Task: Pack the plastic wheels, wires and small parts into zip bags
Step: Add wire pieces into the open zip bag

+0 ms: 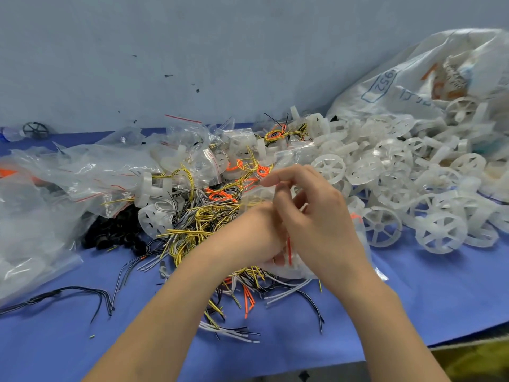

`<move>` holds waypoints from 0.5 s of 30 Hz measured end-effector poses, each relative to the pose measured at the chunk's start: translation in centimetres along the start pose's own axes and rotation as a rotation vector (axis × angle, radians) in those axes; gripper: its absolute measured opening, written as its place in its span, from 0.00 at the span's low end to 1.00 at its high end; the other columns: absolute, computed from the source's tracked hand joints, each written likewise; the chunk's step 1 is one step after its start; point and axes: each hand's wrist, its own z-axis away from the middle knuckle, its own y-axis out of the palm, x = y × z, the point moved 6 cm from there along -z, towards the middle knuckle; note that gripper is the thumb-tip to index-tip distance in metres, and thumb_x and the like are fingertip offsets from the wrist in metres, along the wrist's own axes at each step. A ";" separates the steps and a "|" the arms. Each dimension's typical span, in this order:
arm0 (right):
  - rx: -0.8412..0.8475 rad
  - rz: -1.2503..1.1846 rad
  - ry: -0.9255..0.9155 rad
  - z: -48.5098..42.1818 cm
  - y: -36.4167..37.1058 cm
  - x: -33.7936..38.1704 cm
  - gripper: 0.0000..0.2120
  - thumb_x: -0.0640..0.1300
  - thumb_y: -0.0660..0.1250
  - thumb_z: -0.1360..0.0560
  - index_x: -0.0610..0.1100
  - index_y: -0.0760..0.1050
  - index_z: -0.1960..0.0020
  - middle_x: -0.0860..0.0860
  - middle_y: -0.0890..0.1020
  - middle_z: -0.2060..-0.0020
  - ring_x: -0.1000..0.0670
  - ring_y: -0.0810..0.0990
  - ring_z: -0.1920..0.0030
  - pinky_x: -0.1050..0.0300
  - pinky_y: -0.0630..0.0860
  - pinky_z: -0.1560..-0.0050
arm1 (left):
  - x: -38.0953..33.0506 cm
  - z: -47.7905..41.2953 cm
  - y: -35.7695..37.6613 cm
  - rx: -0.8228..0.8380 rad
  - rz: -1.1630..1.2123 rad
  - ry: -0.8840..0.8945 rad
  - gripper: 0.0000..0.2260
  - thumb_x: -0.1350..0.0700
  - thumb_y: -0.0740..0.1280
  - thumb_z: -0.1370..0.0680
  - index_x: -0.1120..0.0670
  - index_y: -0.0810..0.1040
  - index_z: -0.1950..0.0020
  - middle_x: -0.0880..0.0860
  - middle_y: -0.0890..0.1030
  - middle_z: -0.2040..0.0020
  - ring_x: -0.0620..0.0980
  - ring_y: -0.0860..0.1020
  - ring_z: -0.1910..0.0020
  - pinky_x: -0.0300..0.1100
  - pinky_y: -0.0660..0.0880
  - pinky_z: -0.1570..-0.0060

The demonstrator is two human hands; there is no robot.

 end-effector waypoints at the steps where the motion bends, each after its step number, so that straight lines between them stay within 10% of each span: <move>1: -0.012 0.000 0.012 -0.1 -0.2 -0.2 0.12 0.41 0.63 0.23 0.57 0.79 0.53 0.60 0.79 0.54 0.54 0.75 0.65 0.63 0.69 0.62 | -0.1 -0.1 -0.8 -0.004 0.043 0.035 0.12 0.61 0.56 0.19 0.62 0.79 0.48 0.60 0.83 0.54 0.55 0.83 0.54 0.40 0.77 0.55; 8: -0.126 -0.124 0.098 -0.5 -2.0 -1.3 0.11 0.40 0.64 0.22 0.55 0.80 0.53 0.58 0.79 0.59 0.55 0.74 0.70 0.58 0.71 0.64 | 0.3 1.8 -7.9 -0.133 0.095 0.187 0.09 0.52 0.61 0.18 0.45 0.81 0.47 0.51 0.76 0.68 0.50 0.75 0.74 0.39 0.71 0.77; 15: -0.050 -0.066 0.116 -0.1 -1.4 -1.2 0.10 0.41 0.64 0.22 0.55 0.80 0.53 0.58 0.80 0.58 0.55 0.77 0.67 0.64 0.69 0.64 | 3.2 0.8 -7.3 -0.088 -0.361 0.087 0.33 0.71 0.53 0.28 0.31 0.78 0.51 0.40 0.69 0.40 0.41 0.74 0.46 0.42 0.75 0.48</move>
